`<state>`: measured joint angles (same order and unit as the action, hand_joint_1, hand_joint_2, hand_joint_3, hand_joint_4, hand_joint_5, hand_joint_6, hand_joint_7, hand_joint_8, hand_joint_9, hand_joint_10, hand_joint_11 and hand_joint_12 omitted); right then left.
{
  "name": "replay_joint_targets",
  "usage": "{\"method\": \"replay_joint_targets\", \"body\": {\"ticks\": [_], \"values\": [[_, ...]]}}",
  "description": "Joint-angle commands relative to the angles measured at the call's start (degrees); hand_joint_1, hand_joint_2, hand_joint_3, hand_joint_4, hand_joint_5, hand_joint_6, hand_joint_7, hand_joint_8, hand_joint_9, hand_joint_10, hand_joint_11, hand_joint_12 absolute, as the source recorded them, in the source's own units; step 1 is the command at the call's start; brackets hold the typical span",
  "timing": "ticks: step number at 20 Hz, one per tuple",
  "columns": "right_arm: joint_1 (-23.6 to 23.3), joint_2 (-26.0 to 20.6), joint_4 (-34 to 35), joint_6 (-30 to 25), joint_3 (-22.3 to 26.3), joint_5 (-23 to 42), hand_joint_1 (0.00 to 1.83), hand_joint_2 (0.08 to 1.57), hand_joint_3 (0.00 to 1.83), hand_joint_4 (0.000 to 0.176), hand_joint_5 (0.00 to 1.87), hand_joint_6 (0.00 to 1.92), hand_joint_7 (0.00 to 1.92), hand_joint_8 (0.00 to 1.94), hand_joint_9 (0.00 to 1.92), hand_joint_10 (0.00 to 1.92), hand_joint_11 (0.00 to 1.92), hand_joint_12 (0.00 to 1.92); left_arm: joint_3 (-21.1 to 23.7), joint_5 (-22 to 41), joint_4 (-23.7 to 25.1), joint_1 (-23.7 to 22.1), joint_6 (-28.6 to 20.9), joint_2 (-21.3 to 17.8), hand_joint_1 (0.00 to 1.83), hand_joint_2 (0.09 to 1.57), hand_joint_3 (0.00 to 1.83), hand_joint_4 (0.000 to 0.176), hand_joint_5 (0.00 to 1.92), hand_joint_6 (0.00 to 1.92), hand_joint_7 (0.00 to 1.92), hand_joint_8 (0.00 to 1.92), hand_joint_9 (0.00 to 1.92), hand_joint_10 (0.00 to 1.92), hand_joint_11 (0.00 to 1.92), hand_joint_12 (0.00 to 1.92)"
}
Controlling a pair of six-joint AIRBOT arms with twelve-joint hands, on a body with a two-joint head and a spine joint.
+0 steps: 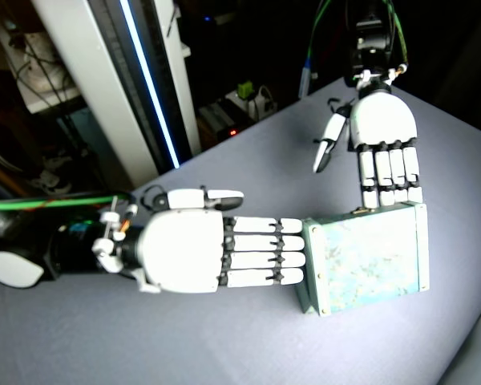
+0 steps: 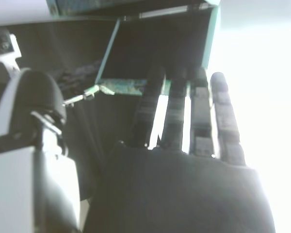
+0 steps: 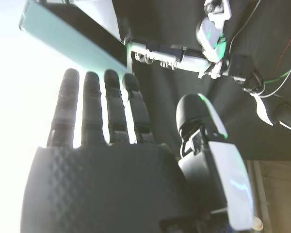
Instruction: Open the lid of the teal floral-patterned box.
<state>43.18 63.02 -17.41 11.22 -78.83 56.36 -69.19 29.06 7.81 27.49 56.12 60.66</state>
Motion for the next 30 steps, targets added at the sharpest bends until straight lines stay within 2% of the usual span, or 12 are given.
{"method": "replay_joint_targets", "body": {"ticks": [1,4,7,10,14,19,21,25,28,30], "values": [[0.1,-0.2,3.4,-0.2,-0.1,7.4,0.0,1.35,0.0,0.0,0.16,0.0,0.12,0.0,0.08,0.0,0.0,0.17,-0.6,7.2,-0.7,-1.3,0.3,0.6,0.0,1.41,0.02,0.0,0.04,0.01,0.03,0.0,0.04,0.0,0.05,0.02],[1.2,-0.3,5.6,-0.2,-0.1,9.3,0.0,1.37,0.0,0.0,0.13,0.0,0.1,0.0,0.05,0.0,0.0,0.05,-2.3,6.6,-0.7,-2.5,0.3,2.5,0.01,1.47,0.0,0.0,0.03,0.0,0.01,0.0,0.03,0.0,0.05,0.02],[1.9,-0.6,7.3,-0.2,0.2,11.4,0.0,1.42,0.01,0.0,0.17,0.0,0.14,0.0,0.11,0.01,0.07,0.09,-4.4,6.0,-2.5,-2.6,0.3,4.6,0.0,1.42,0.0,0.0,0.02,0.0,0.0,0.0,0.02,0.0,0.06,0.03],[2.3,-1.1,8.1,0.0,0.8,12.8,0.0,1.41,0.0,0.0,0.18,0.0,0.14,0.0,0.1,0.0,0.04,0.08,-5.5,6.5,-3.9,-3.1,0.3,5.5,0.0,1.43,0.0,0.0,0.01,0.0,0.0,0.0,0.0,0.0,0.04,0.02],[2.9,-1.2,8.8,0.2,0.8,13.1,0.0,1.42,0.0,0.0,0.18,0.0,0.15,0.0,0.09,0.0,0.05,0.09,-6.5,6.0,-4.0,-5.3,1.7,6.4,0.0,1.38,0.0,0.0,0.06,0.0,0.05,0.0,0.08,0.01,0.09,0.07],[3.0,-1.1,8.8,0.2,0.7,13.1,0.0,1.41,0.0,0.0,0.2,0.01,0.17,0.01,0.11,0.0,0.06,0.1,-9.8,3.9,-4.8,-7.4,1.9,8.8,0.0,1.36,0.0,0.0,0.0,0.0,0.0,0.0,0.0,0.0,0.01,0.04],[3.2,-1.2,8.8,0.2,0.8,13.1,0.0,1.41,0.0,0.0,0.19,0.0,0.16,0.0,0.1,0.0,0.05,0.1,-9.5,4.7,-5.5,-6.8,1.8,8.6,0.0,1.34,0.0,0.0,0.0,0.0,0.0,0.0,0.0,0.0,0.01,0.04],[3.9,-1.8,9.1,0.2,1.7,14.6,0.0,1.41,0.0,0.0,0.18,0.0,0.14,0.0,0.08,0.0,0.04,0.11,-5.1,12.1,-6.2,-2.8,-0.6,4.5,0.0,1.36,0.0,0.0,0.01,0.0,0.0,0.0,0.01,0.0,0.04,0.06],[4.9,-3.4,10.4,0.2,3.4,18.7,0.0,1.42,0.0,0.0,0.19,0.0,0.16,0.0,0.08,0.0,0.02,0.1,0.8,24.2,-8.5,3.0,-3.0,-1.3,0.0,1.37,0.0,0.0,0.02,0.01,0.02,0.01,0.04,0.01,0.08,0.08],[5.5,-5.0,11.2,0.7,5.1,22.3,0.0,1.42,0.0,0.0,0.16,0.0,0.13,0.0,0.04,0.0,0.0,0.01,4.1,32.7,-9.9,7.2,-4.8,-5.0,0.0,1.35,0.0,0.0,0.03,0.01,0.02,0.0,0.01,0.0,0.02,0.05]]}}
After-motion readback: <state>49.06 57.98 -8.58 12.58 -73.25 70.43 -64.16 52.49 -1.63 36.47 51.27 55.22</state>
